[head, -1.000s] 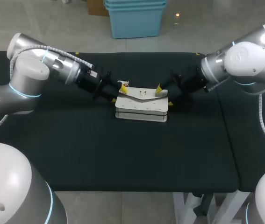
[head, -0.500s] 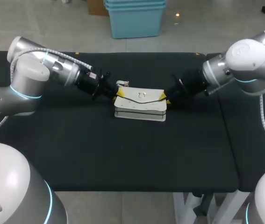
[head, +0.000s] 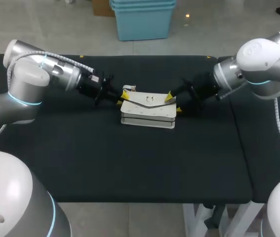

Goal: Pick up the bag, open it, inspect its contents, close it, and place it on the opposite side

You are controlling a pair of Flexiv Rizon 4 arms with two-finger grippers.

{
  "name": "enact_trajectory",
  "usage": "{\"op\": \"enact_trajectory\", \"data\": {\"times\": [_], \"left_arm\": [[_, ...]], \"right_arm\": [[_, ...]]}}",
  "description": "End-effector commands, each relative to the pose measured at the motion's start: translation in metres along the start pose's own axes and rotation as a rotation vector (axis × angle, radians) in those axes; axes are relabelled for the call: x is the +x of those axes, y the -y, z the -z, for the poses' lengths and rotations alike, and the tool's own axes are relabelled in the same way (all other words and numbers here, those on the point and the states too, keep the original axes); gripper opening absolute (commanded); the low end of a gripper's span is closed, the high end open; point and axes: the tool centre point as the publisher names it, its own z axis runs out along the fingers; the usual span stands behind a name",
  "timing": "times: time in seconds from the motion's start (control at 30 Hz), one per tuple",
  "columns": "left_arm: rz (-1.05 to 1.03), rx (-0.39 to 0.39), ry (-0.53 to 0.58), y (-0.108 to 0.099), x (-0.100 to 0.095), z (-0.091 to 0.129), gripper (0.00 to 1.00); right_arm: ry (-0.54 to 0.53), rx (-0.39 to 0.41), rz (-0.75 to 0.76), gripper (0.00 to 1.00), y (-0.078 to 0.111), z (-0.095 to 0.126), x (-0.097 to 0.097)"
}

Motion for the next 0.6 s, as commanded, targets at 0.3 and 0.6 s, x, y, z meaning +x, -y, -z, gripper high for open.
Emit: {"op": "enact_trajectory", "data": {"times": [0.3, 0.6], "left_arm": [[0.028, 0.014, -0.012, 0.003, -0.013, -0.006, 0.00], [-0.045, 0.032, -0.003, -0.013, 0.010, 0.012, 1.00]], "right_arm": [[-0.006, -0.005, -0.003, 0.00, -0.001, -0.006, -0.004], [-0.001, -0.029, 0.011, 1.00, 0.005, 0.006, -0.002]]}}
